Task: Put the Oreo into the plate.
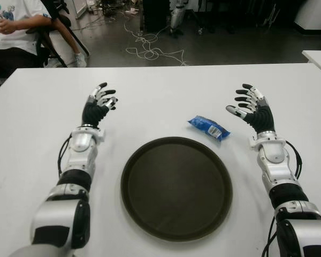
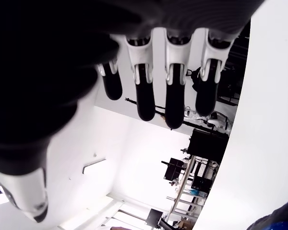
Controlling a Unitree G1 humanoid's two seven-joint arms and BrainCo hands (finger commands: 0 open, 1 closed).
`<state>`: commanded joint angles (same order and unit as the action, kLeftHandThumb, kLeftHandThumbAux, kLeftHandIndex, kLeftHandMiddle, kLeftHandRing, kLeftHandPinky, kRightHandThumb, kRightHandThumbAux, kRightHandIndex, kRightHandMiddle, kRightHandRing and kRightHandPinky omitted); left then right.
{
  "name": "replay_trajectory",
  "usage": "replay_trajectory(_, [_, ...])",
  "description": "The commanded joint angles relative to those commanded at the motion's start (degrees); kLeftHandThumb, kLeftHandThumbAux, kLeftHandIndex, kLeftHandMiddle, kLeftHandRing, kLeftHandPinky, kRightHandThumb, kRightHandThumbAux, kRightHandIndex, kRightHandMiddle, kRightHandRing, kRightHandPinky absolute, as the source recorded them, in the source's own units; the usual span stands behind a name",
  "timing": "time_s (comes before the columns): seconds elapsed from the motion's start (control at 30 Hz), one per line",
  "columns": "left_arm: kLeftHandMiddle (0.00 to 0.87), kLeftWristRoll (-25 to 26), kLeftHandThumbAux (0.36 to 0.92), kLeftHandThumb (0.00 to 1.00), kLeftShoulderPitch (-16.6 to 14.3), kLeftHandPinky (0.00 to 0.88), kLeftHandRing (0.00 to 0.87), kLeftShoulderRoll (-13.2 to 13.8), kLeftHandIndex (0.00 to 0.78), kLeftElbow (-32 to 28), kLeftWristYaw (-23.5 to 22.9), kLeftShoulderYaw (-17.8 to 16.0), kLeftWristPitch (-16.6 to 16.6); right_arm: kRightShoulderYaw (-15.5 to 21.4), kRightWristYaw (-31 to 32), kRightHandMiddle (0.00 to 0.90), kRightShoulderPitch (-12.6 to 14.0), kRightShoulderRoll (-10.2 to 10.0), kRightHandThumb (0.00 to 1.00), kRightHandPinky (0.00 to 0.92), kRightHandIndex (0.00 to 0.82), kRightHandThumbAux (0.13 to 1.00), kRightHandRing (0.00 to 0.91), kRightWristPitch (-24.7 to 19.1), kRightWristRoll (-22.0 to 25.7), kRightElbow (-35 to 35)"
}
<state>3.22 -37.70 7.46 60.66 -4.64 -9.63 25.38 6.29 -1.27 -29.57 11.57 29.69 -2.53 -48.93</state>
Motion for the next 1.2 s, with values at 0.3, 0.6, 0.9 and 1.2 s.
replay_trajectory(0.3, [0.271, 0.1, 0.709, 0.459, -0.1, 0.398, 0.320, -0.1, 0.138, 0.1, 0.2, -0.1, -0.2, 0.2, 0.2, 0.272, -0.1, -0.1, 0.000, 0.288, 0.185, 0.659, 0.282, -0.2, 0.3, -0.1])
replay_trajectory(0.6, [0.272, 0.1, 0.714, 0.470, -0.2, 0.401, 0.325, -0.1, 0.131, 0.3, 0.1, -0.1, -0.2, 0.3, 0.8, 0.276, -0.1, 0.0, 0.000, 0.284, 0.195, 0.640, 0.281, 0.2, 0.6, -0.3])
replay_trajectory(0.9, [0.270, -0.3, 0.719, 0.476, -0.1, 0.398, 0.323, 0.0, 0.132, 0.4, 0.3, 0.1, 0.0, 0.1, 0.6, 0.273, -0.2, 0.2, 0.000, 0.299, 0.192, 0.624, 0.283, 1.4, 0.2, -1.0])
replay_trajectory(1.2, [0.265, 0.0, 0.738, 0.466, -0.3, 0.393, 0.317, 0.0, 0.130, 0.7, -0.1, -0.2, -0.1, -0.2, 0.2, 0.271, -0.5, 0.5, 0.000, 0.294, 0.192, 0.603, 0.282, 1.7, -0.5, -1.5])
